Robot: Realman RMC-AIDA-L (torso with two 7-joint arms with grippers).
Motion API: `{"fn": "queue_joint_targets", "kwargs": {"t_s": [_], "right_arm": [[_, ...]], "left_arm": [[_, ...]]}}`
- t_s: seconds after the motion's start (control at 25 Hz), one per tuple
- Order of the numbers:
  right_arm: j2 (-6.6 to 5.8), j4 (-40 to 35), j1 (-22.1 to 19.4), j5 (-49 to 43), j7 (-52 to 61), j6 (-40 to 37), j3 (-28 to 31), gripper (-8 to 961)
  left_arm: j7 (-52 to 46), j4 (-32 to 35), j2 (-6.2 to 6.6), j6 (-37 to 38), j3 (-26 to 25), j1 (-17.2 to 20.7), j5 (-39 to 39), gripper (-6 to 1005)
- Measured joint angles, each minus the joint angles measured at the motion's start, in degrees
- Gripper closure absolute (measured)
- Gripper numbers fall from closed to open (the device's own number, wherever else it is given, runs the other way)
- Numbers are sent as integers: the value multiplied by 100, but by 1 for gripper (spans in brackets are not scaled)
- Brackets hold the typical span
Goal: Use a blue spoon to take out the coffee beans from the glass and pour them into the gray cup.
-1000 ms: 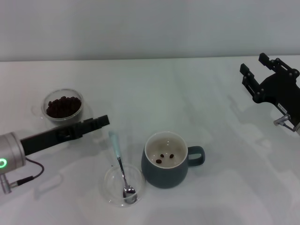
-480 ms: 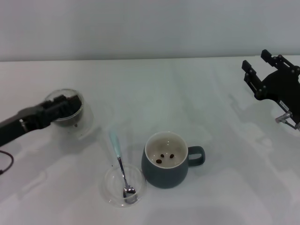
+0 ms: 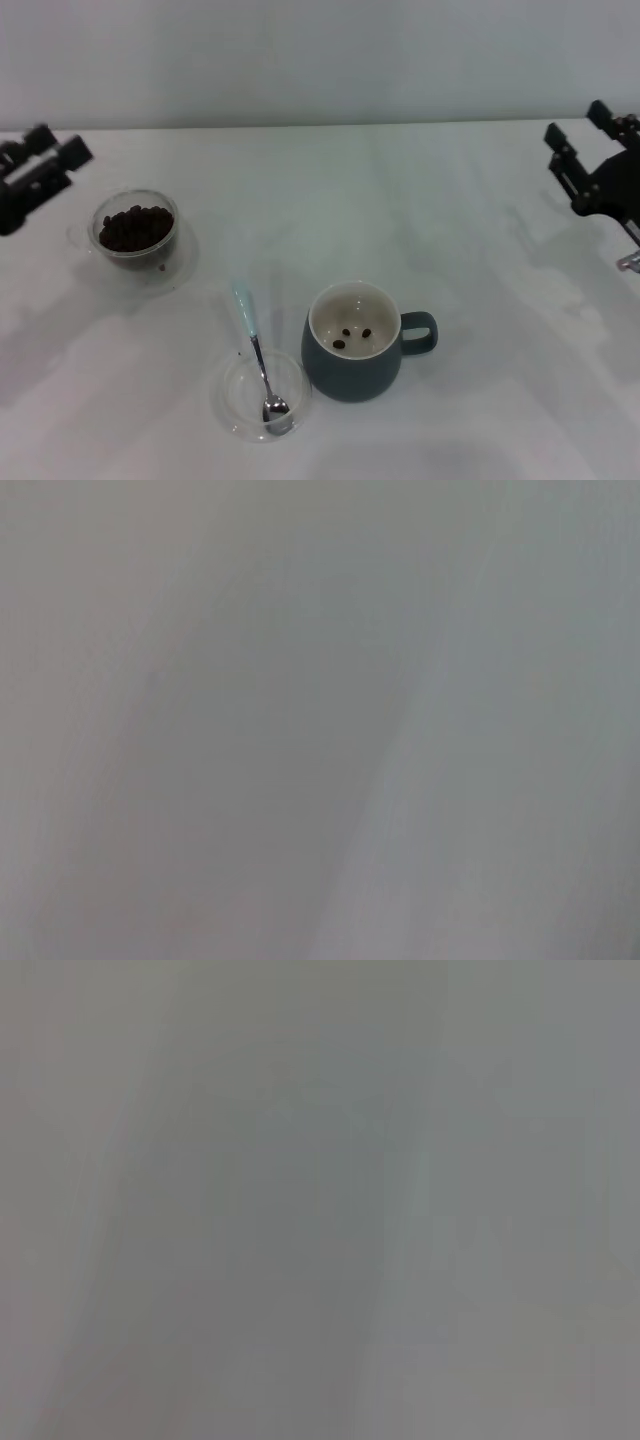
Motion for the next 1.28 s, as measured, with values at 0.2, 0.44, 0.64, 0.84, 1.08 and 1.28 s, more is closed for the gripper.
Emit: {"fn": "queue_joint_targets", "kwargs": {"t_s": [0.2, 0.44, 0.64, 0.84, 1.08, 1.28], "right_arm": [[-17, 41, -191, -1, -7, -369, 173, 421], [-30, 63, -459, -23, -20, -722, 538, 421], [-92, 74, -684, -39, -24, -940, 891, 421], [-209, 78, -753, -40, -27, -967, 917, 421], [-271, 143, -751, -32, -45, -969, 1178, 421], [-258, 141, -775, -26, -42, -1096, 1377, 421]], "left_arm": [[706, 3, -13, 206, -105, 214, -686, 283], [1289, 9, -20, 328, -112, 523, -1399, 286], [1476, 12, -11, 355, -124, 743, -1909, 286], [1710, -51, -23, 366, -127, 796, -2005, 285], [2016, -135, -33, 371, -131, 855, -2114, 284], [2326, -280, -31, 404, -131, 810, -2347, 285]]}}
